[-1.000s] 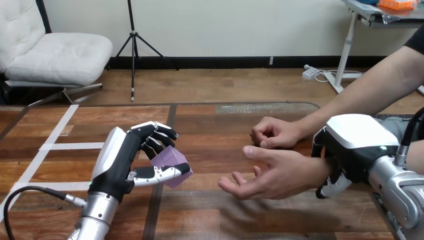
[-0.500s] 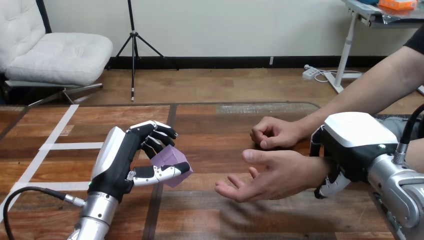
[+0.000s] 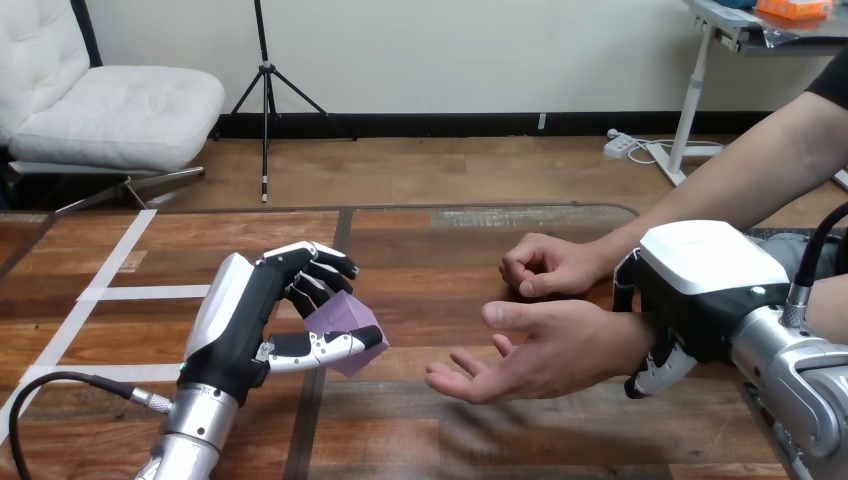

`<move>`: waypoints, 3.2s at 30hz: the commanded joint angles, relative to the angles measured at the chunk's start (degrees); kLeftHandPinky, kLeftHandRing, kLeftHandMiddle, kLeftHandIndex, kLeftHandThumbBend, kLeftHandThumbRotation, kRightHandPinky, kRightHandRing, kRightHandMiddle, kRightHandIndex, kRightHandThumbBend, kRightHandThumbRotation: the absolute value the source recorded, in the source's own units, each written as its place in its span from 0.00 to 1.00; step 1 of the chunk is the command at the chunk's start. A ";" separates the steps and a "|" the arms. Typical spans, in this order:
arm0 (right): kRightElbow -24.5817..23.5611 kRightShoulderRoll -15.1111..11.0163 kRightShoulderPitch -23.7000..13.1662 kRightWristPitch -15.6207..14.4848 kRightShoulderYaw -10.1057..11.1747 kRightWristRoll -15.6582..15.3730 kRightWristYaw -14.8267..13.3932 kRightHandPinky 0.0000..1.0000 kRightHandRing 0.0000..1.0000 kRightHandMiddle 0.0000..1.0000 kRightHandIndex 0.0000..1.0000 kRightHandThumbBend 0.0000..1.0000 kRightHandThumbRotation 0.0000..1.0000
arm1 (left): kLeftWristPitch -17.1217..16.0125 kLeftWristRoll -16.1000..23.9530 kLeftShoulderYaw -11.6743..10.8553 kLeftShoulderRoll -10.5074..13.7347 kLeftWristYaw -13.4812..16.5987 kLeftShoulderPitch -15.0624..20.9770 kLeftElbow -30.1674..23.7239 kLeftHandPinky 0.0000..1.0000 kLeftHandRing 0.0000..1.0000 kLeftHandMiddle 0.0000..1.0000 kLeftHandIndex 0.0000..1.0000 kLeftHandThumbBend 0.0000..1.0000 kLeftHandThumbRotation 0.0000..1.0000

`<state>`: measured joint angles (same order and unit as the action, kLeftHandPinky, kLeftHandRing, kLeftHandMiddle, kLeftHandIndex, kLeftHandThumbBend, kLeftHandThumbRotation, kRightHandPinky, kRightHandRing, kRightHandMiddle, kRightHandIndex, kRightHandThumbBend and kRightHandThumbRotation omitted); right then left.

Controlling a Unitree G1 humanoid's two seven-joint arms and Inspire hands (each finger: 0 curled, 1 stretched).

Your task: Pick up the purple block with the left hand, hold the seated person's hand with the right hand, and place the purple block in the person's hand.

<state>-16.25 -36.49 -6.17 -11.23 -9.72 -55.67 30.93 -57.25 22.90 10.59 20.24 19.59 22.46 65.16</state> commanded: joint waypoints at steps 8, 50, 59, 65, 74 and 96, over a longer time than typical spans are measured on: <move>-3.36 -0.49 -5.68 1.39 0.72 -0.16 0.34 0.27 0.35 0.44 0.51 0.80 0.00 | -1.17 -0.98 -1.27 -0.34 -0.07 1.73 -3.00 0.39 0.46 0.54 0.57 0.65 0.15; -1.86 1.92 -9.55 4.53 -1.73 -1.78 -0.05 0.32 0.39 0.46 0.54 0.79 0.00 | -6.13 -3.32 -1.14 -3.07 -6.66 -1.95 -11.24 0.42 0.48 0.56 0.59 0.65 0.14; -2.42 2.45 -9.89 4.11 -1.91 -1.85 1.23 0.36 0.43 0.49 0.53 0.76 0.00 | -6.91 -3.62 -1.33 -3.84 -7.89 -3.07 -13.43 0.42 0.48 0.55 0.58 0.66 0.16; -2.70 2.96 -10.19 3.39 -2.21 -2.22 2.54 0.37 0.44 0.50 0.53 0.75 0.00 | -7.78 -4.69 -1.38 -4.49 -9.34 -3.86 -14.78 0.41 0.47 0.54 0.59 0.67 0.17; -2.48 3.23 -9.77 4.74 -2.12 -1.53 0.71 0.33 0.40 0.47 0.54 0.77 0.00 | -8.12 -7.13 -1.14 -5.45 -12.41 -5.18 -17.01 0.41 0.46 0.54 0.59 0.67 0.16; -2.23 2.87 -9.44 7.57 -2.23 -1.33 -0.45 0.30 0.38 0.46 0.52 0.73 0.00 | -9.02 -9.46 -0.23 -8.32 -17.39 -7.18 -18.93 0.42 0.46 0.54 0.59 0.67 0.16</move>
<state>-17.51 -33.72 -11.40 -3.58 -12.94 -56.65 32.44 -64.82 14.24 10.25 13.72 2.95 13.50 49.97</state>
